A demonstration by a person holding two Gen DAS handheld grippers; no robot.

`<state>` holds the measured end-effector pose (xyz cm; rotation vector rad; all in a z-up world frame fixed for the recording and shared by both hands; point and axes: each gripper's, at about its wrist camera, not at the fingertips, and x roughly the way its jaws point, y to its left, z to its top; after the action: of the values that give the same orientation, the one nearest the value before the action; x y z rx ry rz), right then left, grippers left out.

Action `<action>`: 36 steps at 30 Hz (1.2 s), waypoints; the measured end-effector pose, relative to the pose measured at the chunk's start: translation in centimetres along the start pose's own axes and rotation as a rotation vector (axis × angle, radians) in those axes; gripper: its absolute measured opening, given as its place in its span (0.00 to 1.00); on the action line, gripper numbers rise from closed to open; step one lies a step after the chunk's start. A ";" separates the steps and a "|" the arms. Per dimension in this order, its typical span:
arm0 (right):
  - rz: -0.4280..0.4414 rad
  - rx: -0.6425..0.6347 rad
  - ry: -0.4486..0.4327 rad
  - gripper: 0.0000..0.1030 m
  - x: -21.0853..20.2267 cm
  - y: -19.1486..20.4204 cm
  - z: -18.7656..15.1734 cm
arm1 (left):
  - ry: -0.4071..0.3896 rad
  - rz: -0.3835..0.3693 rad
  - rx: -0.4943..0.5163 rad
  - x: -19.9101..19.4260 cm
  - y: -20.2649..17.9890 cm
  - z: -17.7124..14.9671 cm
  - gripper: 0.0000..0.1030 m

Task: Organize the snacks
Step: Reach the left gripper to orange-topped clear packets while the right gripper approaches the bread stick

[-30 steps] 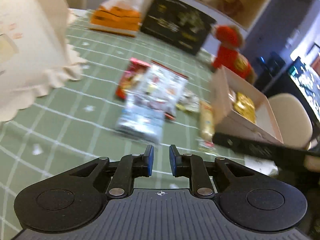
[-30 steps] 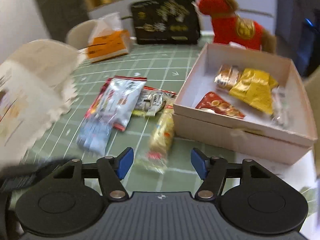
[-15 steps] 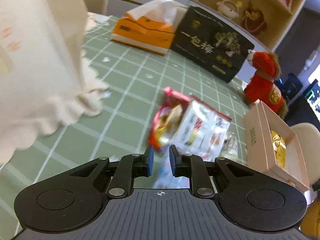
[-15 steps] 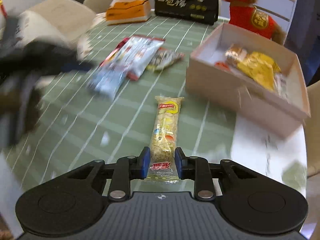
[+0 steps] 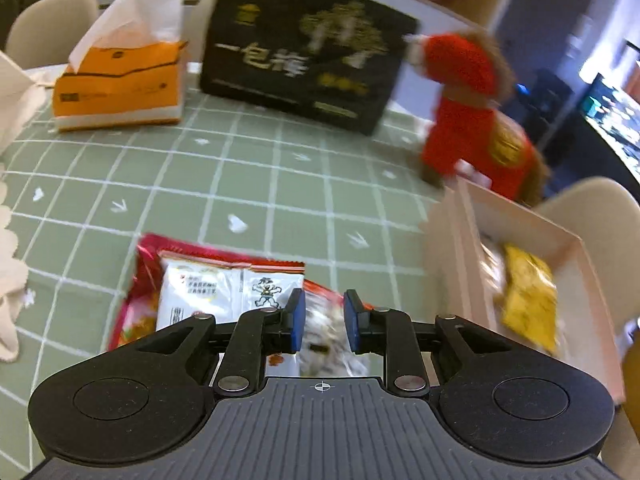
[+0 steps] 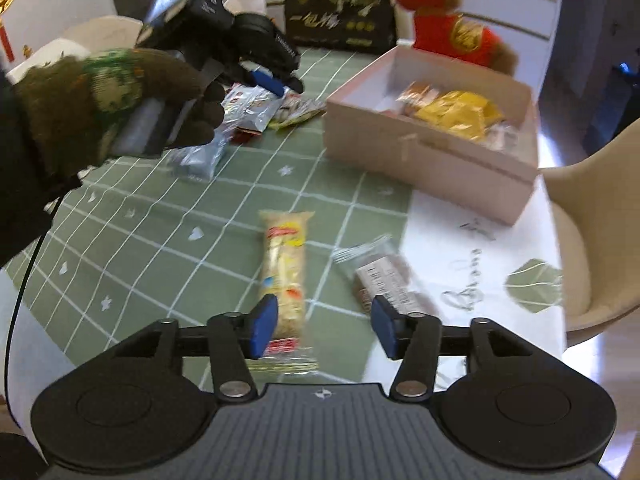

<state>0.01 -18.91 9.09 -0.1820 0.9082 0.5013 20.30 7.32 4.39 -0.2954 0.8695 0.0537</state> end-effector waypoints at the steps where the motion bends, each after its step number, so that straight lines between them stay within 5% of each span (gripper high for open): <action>1: -0.013 0.006 -0.005 0.59 -0.1 -0.4 -0.1 | 0.006 0.019 0.008 0.4 0.2 0.4 0.25; 4: -0.033 0.047 -0.002 0.60 0.2 -1.7 -0.1 | 0.064 0.045 0.056 1.7 0.0 0.4 0.25; 11: -0.044 0.086 -0.029 0.64 0.7 -3.3 0.5 | 0.105 -0.101 0.166 -1.1 -1.0 -4.4 0.25; 17: -0.026 0.051 -0.036 0.64 1.4 -2.1 1.0 | 0.109 -0.141 0.260 -4.9 -1.9 -9.2 0.26; 20: -0.029 0.021 -0.054 0.66 1.0 -1.4 0.9 | 0.085 -0.105 0.273 -6.7 -2.4 -10.3 0.27; 28: -0.030 0.060 -0.074 0.67 -0.1 -2.0 0.6 | 0.091 -0.087 -0.085 -6.8 -2.3 -8.2 0.27; 36: -0.019 0.116 -0.071 0.69 -0.1 -3.6 -1.0 | 0.102 0.180 0.235 -4.3 -10.2 -8.8 0.29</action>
<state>1.00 -22.39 8.34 -0.0671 0.8625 0.4341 12.64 -4.57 4.69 0.0007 0.9926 0.1032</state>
